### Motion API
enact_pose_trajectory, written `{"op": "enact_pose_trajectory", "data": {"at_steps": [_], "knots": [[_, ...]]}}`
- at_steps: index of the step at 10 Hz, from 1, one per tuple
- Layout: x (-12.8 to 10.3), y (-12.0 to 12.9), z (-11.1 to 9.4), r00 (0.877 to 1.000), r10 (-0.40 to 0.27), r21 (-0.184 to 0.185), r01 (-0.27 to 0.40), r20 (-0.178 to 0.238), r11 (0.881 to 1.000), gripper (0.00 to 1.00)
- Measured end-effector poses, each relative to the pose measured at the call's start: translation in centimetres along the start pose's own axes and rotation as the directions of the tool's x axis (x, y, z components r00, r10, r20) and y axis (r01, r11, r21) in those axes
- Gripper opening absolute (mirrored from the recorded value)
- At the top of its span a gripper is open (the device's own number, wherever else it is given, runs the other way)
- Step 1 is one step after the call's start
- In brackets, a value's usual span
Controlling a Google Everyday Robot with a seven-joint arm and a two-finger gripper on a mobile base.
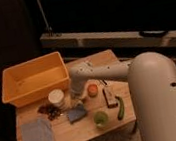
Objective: Place fork in plastic cup
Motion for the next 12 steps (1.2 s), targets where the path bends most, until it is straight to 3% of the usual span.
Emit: {"op": "enact_pose_trajectory", "data": {"at_steps": [7, 10, 12], "knots": [[1.5, 1.7, 0.1, 1.0, 0.004, -0.013, -0.005, -0.016, 1.0, 0.46], [0.8, 1.9, 1.0, 1.0, -0.005, -0.017, 0.005, -0.002, 1.0, 0.45], [0.9, 2.0, 0.8, 1.0, -0.009, -0.019, 0.009, -0.005, 1.0, 0.26]]}}
